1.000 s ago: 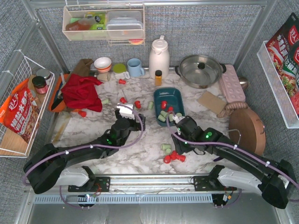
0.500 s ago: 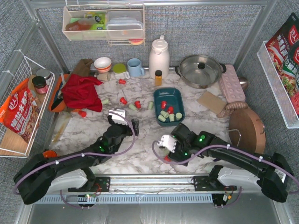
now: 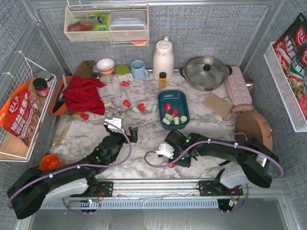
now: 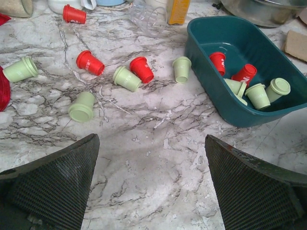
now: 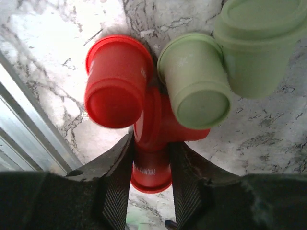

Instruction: Mix the coffee capsules in the storage basket

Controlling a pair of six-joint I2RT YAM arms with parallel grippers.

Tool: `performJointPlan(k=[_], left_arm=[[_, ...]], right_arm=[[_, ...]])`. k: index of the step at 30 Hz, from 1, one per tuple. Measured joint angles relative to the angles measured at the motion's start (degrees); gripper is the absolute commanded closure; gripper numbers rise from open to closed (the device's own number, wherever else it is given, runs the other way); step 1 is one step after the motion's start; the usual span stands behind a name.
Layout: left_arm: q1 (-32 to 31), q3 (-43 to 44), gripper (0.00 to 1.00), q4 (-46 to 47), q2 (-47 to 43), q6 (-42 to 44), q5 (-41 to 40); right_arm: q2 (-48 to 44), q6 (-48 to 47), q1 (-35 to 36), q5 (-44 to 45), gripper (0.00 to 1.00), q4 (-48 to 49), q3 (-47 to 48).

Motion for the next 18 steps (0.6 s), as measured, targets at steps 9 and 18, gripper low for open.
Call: performJointPlan(k=[9,18], left_arm=[[-0.02,-0.94,0.01,0.20,-0.63,0.00,-0.07],[-0.02,-0.94,0.01,0.20,-0.04,0.00,0.00]], right_arm=[[2.19,-0.26,0.17,3.43,0.79,-0.20,1.05],[-9.73,-1.97,-0.83,7.43,0.82,-1.64,2.49]])
